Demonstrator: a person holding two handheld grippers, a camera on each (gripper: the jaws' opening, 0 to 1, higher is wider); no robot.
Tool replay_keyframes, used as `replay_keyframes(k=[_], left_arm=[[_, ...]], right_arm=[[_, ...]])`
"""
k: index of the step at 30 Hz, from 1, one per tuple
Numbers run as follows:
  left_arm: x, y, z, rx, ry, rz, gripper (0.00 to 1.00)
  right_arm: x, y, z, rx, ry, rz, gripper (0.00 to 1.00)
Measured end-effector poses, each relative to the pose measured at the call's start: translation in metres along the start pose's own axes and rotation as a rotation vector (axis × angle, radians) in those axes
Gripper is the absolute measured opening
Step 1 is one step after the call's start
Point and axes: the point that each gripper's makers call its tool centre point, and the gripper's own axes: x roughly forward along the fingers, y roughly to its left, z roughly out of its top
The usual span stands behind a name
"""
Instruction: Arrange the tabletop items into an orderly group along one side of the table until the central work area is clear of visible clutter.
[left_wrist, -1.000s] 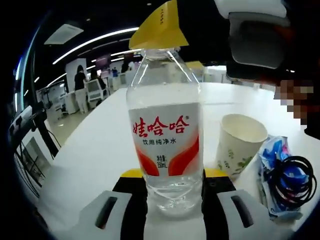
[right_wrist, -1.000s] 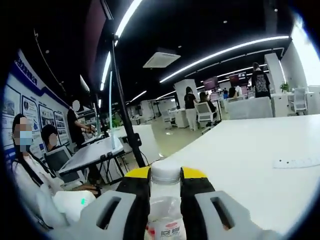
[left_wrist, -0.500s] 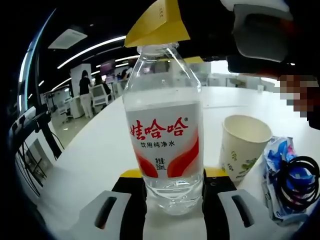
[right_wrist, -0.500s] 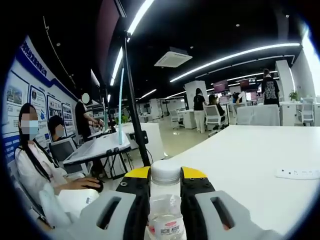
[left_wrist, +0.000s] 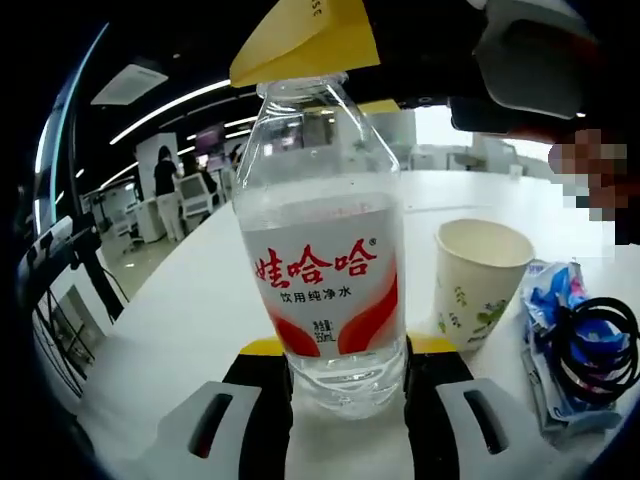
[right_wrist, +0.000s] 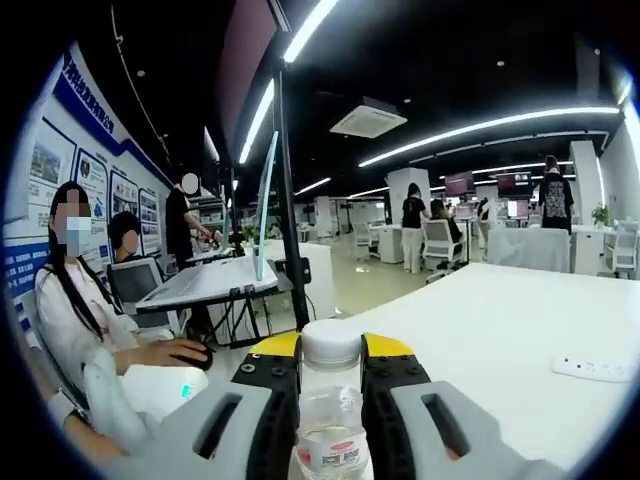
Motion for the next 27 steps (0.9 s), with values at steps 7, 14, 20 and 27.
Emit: replay_keyframes(k=[7, 14, 20, 27], left_arm=[[-0.001, 0.000, -0.003, 0.005, 0.001, -0.030, 0.38], [-0.004, -0.002, -0.004, 0.019, 0.013, -0.057, 0.37], [-0.013, -0.006, -0.008, 0.029, 0.032, -0.081, 0.37], [-0.023, -0.007, -0.007, 0.033, 0.032, -0.098, 0.39]], right_arm=[[-0.004, 0.001, -0.001, -0.006, 0.010, 0.016, 0.20], [-0.008, 0.003, -0.002, -0.019, 0.028, 0.030, 0.20], [-0.013, 0.007, -0.003, -0.041, 0.031, 0.039, 0.20], [-0.017, 0.012, -0.004, -0.058, 0.037, 0.059, 0.20]])
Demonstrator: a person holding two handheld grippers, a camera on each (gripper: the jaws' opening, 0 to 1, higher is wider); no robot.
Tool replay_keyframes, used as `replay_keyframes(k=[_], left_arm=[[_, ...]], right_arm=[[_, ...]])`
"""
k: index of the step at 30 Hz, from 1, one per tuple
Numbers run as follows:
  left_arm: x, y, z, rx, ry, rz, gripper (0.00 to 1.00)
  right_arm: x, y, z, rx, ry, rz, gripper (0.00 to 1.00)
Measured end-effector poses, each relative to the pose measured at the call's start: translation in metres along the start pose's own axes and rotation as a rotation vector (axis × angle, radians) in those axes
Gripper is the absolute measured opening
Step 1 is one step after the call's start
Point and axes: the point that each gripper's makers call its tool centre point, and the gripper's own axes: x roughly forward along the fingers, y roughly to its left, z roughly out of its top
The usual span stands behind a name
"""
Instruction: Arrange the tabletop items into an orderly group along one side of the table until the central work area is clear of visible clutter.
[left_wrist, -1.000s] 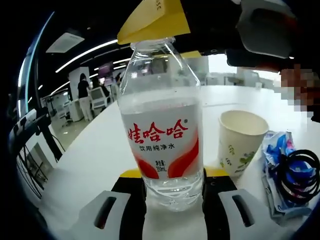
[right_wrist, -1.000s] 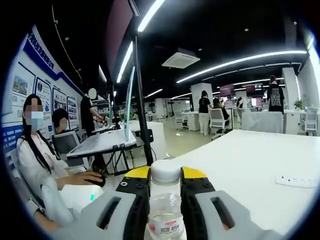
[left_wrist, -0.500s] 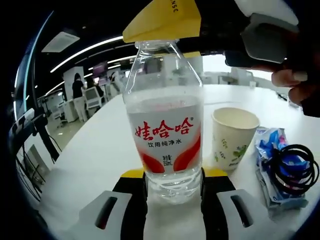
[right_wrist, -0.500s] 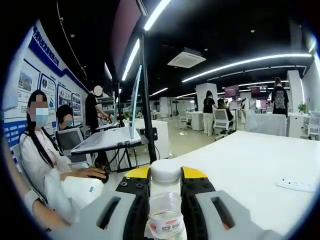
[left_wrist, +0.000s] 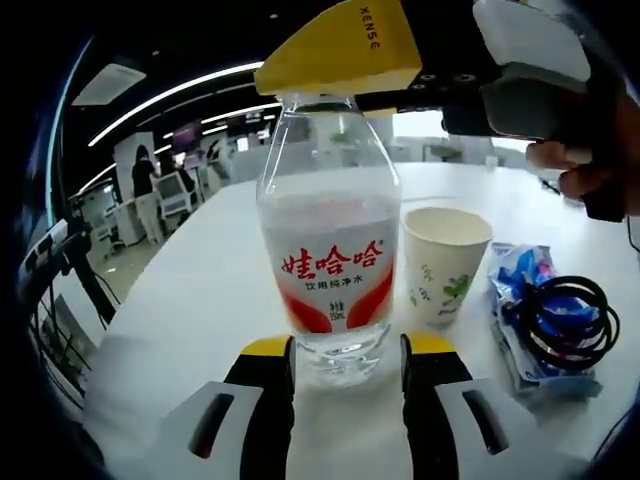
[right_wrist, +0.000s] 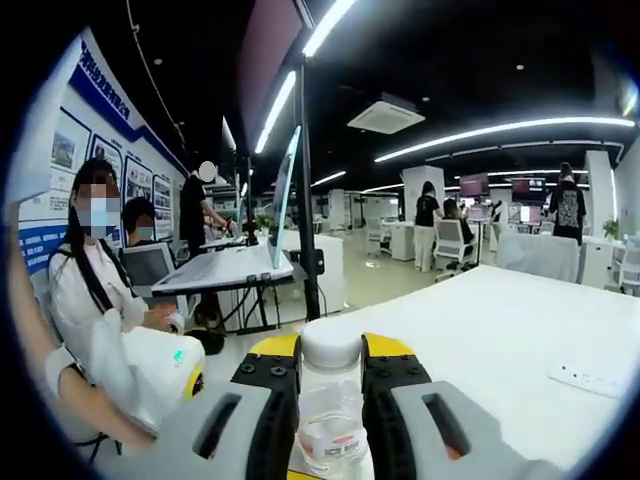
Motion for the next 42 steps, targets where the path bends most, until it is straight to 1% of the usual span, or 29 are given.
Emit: replay_keyframes(k=[3, 5, 8, 10, 11, 12, 13, 15, 18, 20, 22, 23, 27, 35, 39, 41, 42], left_arm=[[-0.005, 0.001, 0.003, -0.004, -0.004, -0.008, 0.39], [-0.006, 0.001, 0.001, -0.046, 0.002, -0.022, 0.40], [-0.010, 0.000, -0.001, -0.054, 0.014, -0.035, 0.41], [-0.012, -0.003, -0.001, -0.069, 0.020, -0.056, 0.42], [-0.013, -0.005, -0.003, -0.104, 0.031, -0.076, 0.44], [-0.014, -0.007, -0.004, -0.120, 0.041, -0.091, 0.45], [-0.014, -0.005, -0.003, -0.119, 0.036, -0.097, 0.44], [-0.015, -0.004, -0.004, -0.131, 0.045, -0.108, 0.44], [-0.023, -0.003, -0.001, -0.153, 0.043, -0.132, 0.43], [-0.028, -0.005, 0.000, -0.142, 0.034, -0.146, 0.43], [-0.031, -0.008, -0.004, -0.100, 0.051, -0.167, 0.43], [-0.033, -0.008, -0.006, -0.087, 0.049, -0.169, 0.43], [-0.036, -0.007, -0.009, -0.098, 0.061, -0.172, 0.43], [-0.039, -0.008, -0.007, -0.100, 0.057, -0.182, 0.43], [-0.042, -0.006, -0.002, -0.100, 0.048, -0.188, 0.43], [-0.044, -0.006, -0.001, -0.094, 0.046, -0.201, 0.43], [-0.045, -0.005, 0.000, -0.082, 0.043, -0.209, 0.43]], right_arm=[[-0.001, 0.001, 0.000, -0.006, 0.009, 0.005, 0.20], [-0.001, 0.002, 0.000, -0.004, 0.011, 0.010, 0.20], [-0.002, 0.004, -0.001, -0.011, 0.017, 0.017, 0.20], [-0.003, 0.005, -0.001, -0.015, 0.021, 0.019, 0.20], [-0.003, 0.005, -0.002, -0.020, 0.020, 0.022, 0.20], [-0.003, 0.004, -0.001, -0.014, 0.021, 0.020, 0.20], [-0.003, 0.004, -0.001, -0.007, 0.023, 0.016, 0.21], [-0.003, 0.005, -0.001, 0.001, 0.026, 0.020, 0.21], [-0.005, 0.005, -0.002, 0.006, 0.026, 0.019, 0.21], [-0.006, 0.005, -0.002, 0.008, 0.029, 0.020, 0.21], [-0.007, 0.006, -0.003, 0.007, 0.033, 0.021, 0.20], [-0.007, 0.006, -0.003, -0.003, 0.033, 0.018, 0.20], [-0.008, 0.005, -0.004, 0.008, 0.033, 0.011, 0.20], [-0.008, 0.006, -0.004, 0.010, 0.043, 0.012, 0.21], [-0.012, 0.002, 0.001, 0.031, 0.032, 0.022, 0.29], [-0.015, 0.002, 0.001, 0.024, 0.035, 0.041, 0.36], [-0.017, 0.003, -0.001, 0.020, 0.051, 0.064, 0.42]])
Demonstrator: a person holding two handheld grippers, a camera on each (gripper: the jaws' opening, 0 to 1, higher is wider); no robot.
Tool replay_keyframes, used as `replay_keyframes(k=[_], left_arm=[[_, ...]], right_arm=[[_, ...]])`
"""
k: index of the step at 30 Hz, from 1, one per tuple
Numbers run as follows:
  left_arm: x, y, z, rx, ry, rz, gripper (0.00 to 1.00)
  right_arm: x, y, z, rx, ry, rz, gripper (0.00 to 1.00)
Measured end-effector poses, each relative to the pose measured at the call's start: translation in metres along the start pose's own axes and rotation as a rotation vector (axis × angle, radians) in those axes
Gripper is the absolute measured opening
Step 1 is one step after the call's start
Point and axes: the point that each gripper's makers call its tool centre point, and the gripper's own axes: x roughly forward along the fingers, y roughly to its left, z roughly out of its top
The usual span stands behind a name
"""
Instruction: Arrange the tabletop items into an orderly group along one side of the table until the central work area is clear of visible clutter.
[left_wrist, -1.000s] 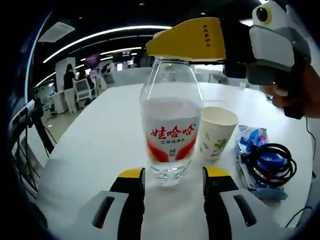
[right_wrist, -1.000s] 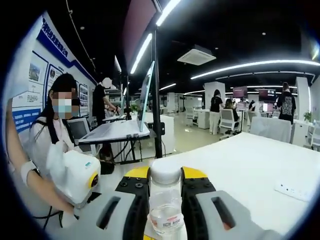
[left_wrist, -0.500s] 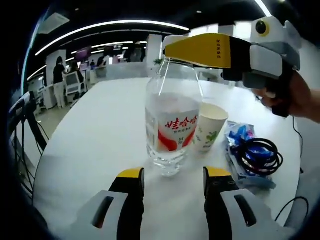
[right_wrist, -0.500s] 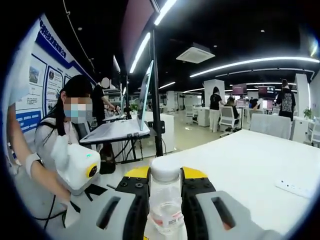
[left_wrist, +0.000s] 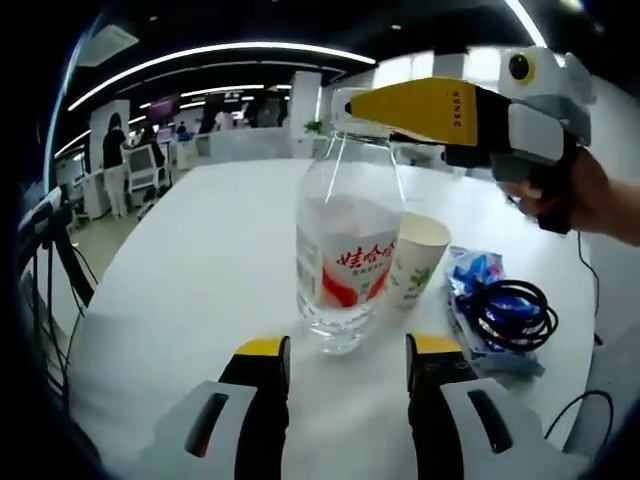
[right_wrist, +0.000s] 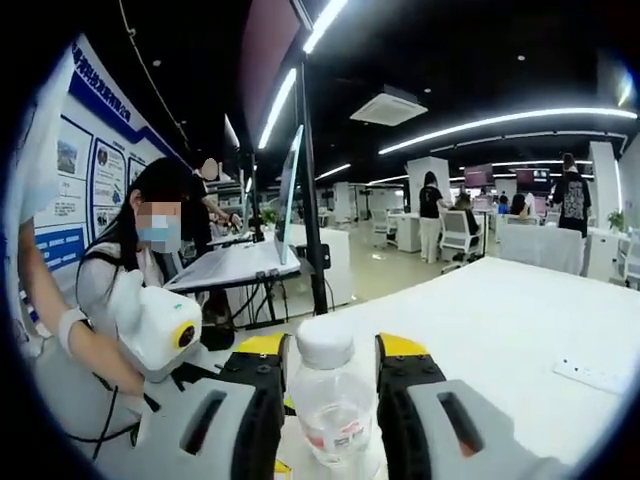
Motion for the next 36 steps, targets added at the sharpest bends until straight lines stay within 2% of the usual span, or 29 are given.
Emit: replay_keyframes(k=[2, 4, 5, 7, 8, 10, 12, 14, 17, 20, 24, 27, 36], left_arm=[[-0.003, 0.001, 0.000, 0.025, 0.001, -0.023, 0.45], [-0.007, 0.002, -0.001, 0.028, -0.001, -0.049, 0.48], [-0.009, 0.000, -0.001, 0.028, -0.005, -0.079, 0.48], [-0.012, 0.000, -0.001, 0.050, -0.010, -0.094, 0.47], [-0.013, 0.001, -0.002, 0.058, -0.010, -0.102, 0.49], [-0.017, 0.001, -0.005, 0.058, -0.002, -0.112, 0.51], [-0.021, 0.000, -0.006, 0.053, -0.012, -0.120, 0.51], [-0.024, -0.001, -0.008, 0.035, -0.016, -0.129, 0.53], [-0.028, -0.003, -0.011, 0.034, -0.022, -0.132, 0.54], [-0.032, 0.000, -0.011, 0.033, -0.050, -0.115, 0.58], [-0.037, 0.007, -0.018, 0.009, -0.041, -0.088, 0.56], [-0.041, 0.011, -0.022, -0.015, -0.035, -0.075, 0.53], [-0.044, 0.017, -0.022, -0.062, -0.053, -0.053, 0.50]], right_arm=[[-0.006, -0.001, -0.006, -0.022, 0.037, 0.040, 0.55], [-0.011, -0.006, -0.013, -0.071, 0.087, 0.068, 0.63], [-0.013, -0.008, -0.020, -0.077, 0.121, 0.096, 0.65], [-0.016, -0.009, -0.032, -0.086, 0.185, 0.159, 0.69], [-0.017, -0.011, -0.039, -0.091, 0.221, 0.168, 0.70], [-0.016, -0.014, -0.046, -0.159, 0.267, 0.203, 0.68], [-0.013, -0.011, -0.050, -0.159, 0.300, 0.253, 0.68], [-0.008, -0.007, -0.049, -0.158, 0.304, 0.287, 0.67], [0.001, -0.002, -0.056, -0.205, 0.337, 0.336, 0.65], [0.010, 0.001, -0.060, -0.204, 0.343, 0.353, 0.58], [0.017, 0.008, -0.069, -0.196, 0.354, 0.374, 0.54], [0.020, 0.011, -0.072, -0.204, 0.360, 0.383, 0.53], [0.032, 0.009, -0.073, -0.206, 0.350, 0.377, 0.49]])
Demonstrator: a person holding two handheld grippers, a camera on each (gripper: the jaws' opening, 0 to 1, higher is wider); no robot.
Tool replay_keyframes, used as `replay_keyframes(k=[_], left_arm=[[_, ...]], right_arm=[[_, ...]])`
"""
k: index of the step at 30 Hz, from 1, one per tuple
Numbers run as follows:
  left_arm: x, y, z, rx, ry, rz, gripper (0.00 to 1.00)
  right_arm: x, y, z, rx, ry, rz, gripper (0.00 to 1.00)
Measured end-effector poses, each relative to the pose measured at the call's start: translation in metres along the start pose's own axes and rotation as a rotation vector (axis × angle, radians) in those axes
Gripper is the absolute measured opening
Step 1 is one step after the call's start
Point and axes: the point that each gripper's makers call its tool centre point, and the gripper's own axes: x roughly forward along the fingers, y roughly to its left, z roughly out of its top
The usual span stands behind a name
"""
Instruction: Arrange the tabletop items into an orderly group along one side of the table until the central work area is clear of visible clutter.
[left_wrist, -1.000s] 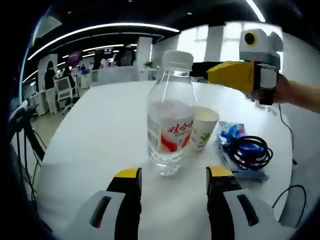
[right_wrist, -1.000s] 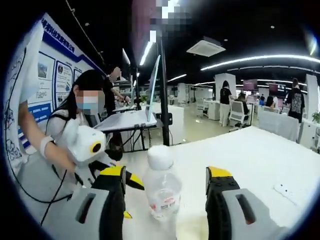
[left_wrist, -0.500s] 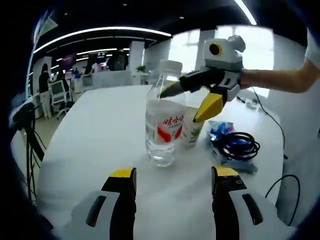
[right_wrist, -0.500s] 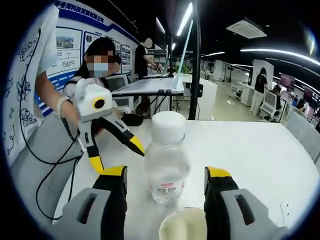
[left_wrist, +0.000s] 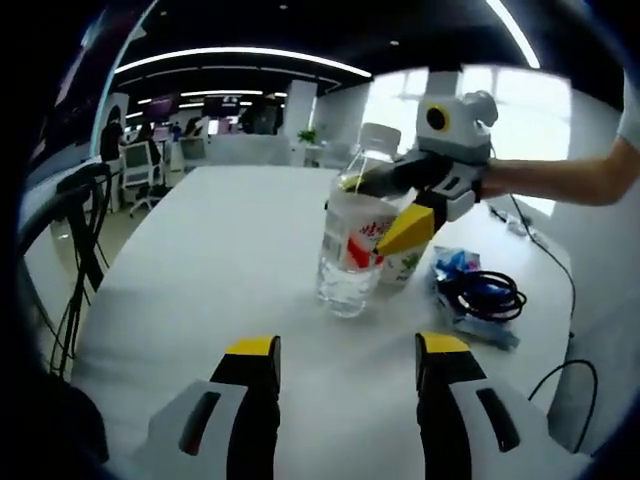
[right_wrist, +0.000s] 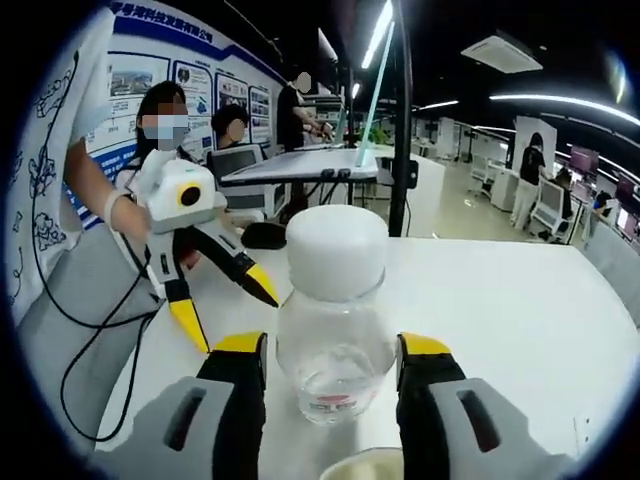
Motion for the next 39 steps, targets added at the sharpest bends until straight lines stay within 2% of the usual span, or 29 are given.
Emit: replay_keyframes(k=[7, 9, 18, 30, 34, 36, 38, 39], left_arm=[[-0.001, 0.004, 0.002, 0.001, -0.011, 0.023, 0.47], [-0.001, 0.005, 0.002, 0.000, -0.008, 0.025, 0.46], [-0.001, 0.005, -0.001, -0.015, -0.002, 0.030, 0.44], [-0.001, 0.006, -0.005, -0.032, 0.003, 0.032, 0.44], [-0.002, 0.007, -0.005, -0.036, 0.002, 0.034, 0.44], [-0.002, 0.008, -0.005, -0.038, 0.002, 0.037, 0.44], [-0.003, 0.008, -0.005, -0.040, 0.001, 0.036, 0.44], [-0.002, 0.008, -0.005, -0.040, 0.002, 0.034, 0.44]], right_arm=[[0.001, 0.000, -0.004, -0.005, 0.008, -0.001, 0.47], [0.000, -0.003, -0.007, -0.001, 0.019, -0.008, 0.43], [0.001, 0.000, -0.006, 0.009, 0.014, -0.026, 0.40], [0.003, -0.003, -0.002, 0.058, -0.006, -0.117, 0.37], [-0.001, -0.010, 0.001, 0.105, -0.034, -0.182, 0.36], [-0.004, -0.013, 0.003, 0.126, -0.049, -0.191, 0.37], [-0.006, -0.016, 0.004, 0.125, -0.057, -0.199, 0.37], [-0.007, -0.023, 0.005, 0.114, -0.063, -0.225, 0.37]])
